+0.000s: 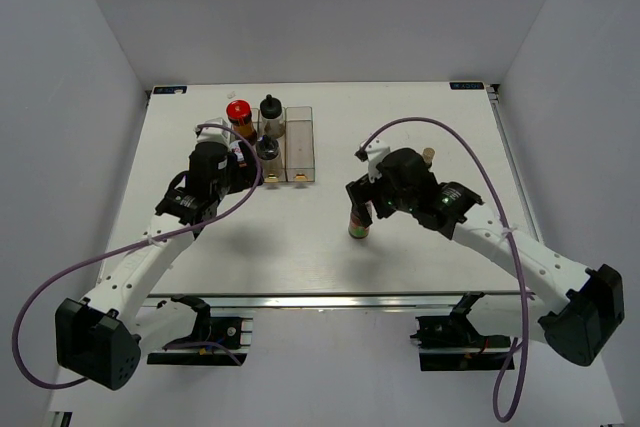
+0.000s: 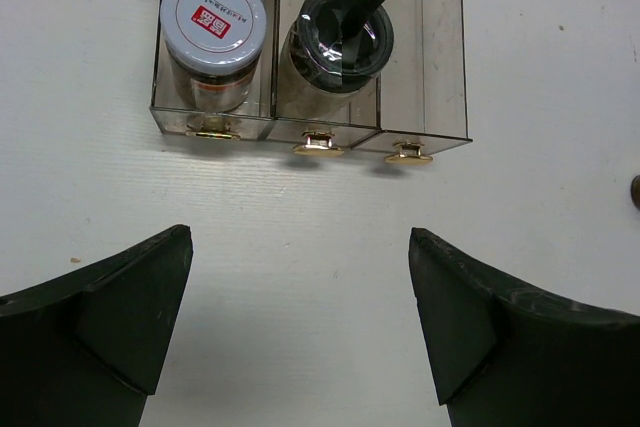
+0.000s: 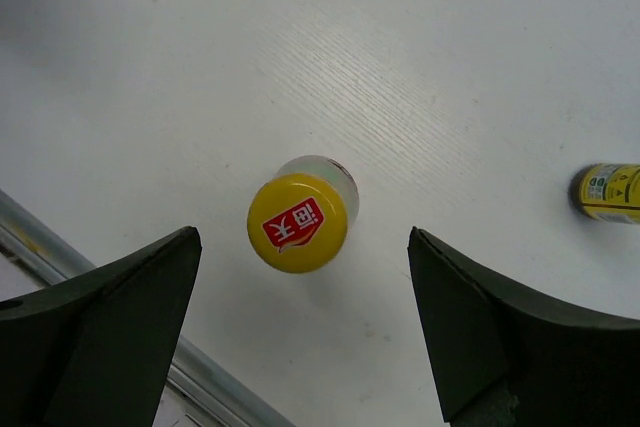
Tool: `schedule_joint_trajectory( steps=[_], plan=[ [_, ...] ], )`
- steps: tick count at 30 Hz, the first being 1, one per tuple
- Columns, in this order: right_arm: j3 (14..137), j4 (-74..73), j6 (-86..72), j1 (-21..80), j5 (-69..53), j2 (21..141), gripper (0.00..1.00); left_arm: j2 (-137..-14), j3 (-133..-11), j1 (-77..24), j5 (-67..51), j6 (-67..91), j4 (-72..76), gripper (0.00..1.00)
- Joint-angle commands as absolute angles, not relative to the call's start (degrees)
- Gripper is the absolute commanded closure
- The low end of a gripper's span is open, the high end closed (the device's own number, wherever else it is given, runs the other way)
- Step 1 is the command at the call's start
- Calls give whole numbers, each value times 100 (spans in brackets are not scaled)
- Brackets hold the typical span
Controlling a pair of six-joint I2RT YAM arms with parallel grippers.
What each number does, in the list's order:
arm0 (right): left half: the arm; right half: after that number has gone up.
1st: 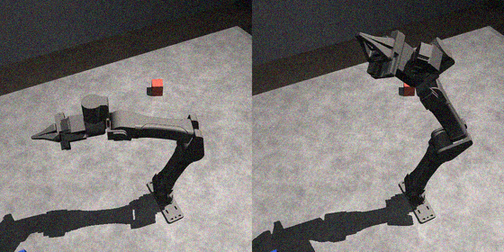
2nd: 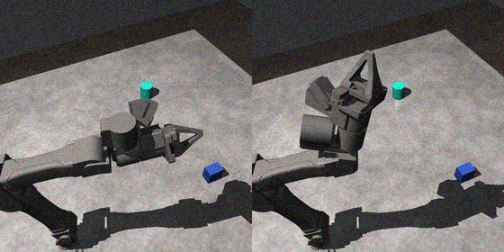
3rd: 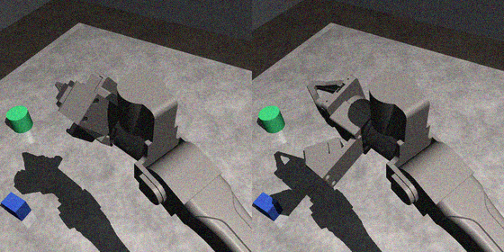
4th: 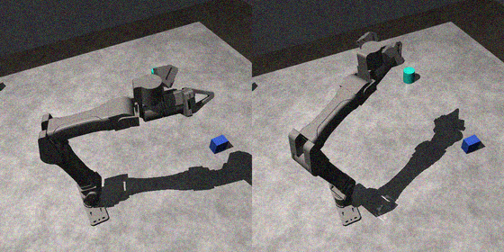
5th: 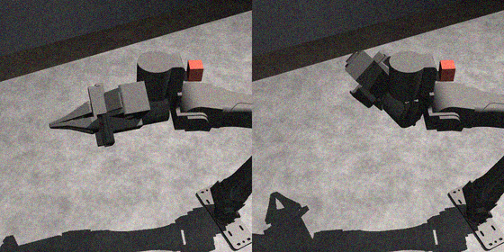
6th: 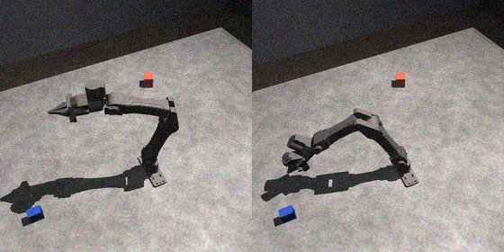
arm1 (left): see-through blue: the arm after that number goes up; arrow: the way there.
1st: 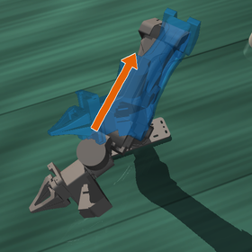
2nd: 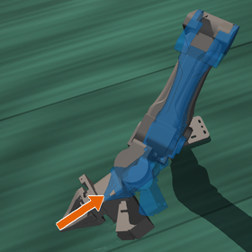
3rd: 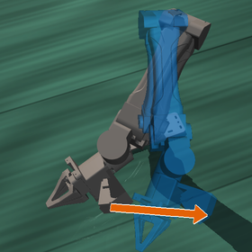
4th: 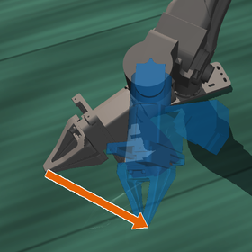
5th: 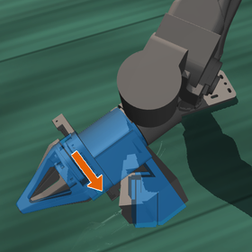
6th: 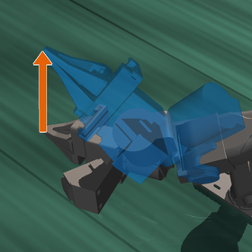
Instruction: Organize the condiment bottles
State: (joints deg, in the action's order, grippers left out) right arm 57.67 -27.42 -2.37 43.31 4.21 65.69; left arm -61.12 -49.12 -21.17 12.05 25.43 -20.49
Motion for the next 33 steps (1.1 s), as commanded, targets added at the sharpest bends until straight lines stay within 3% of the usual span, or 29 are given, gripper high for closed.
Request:
schedule_joint_trajectory(
  steps=[1, 11, 16, 18, 25, 33],
  plan=[
    [5713, -2453, -211, 4447, 904, 6741, 11, -6100, -4852, -2127, 1090, 2479, -1916, 2],
    [5046, -1259, -641, 4500, 1116, 7023, 14, -6117, -4781, -2127, 1195, 2461, -1899, 2],
    [4668, -678, -659, 4535, 959, 6909, 34, -6240, -4790, -2127, 1160, 2443, -1881, 2],
    [4527, -493, -677, 4544, 949, 6873, 38, -6266, -4799, -2127, 1151, 2435, -1872, 2],
    [4377, -343, -738, 4562, 1186, 6689, 68, -6293, -4799, -2127, 1108, 2426, -1854, 2],
    [4754, -281, -668, 4579, 1335, 6548, 83, -6302, -4799, -2127, 1116, 2426, -1854, 2]
  ],
)
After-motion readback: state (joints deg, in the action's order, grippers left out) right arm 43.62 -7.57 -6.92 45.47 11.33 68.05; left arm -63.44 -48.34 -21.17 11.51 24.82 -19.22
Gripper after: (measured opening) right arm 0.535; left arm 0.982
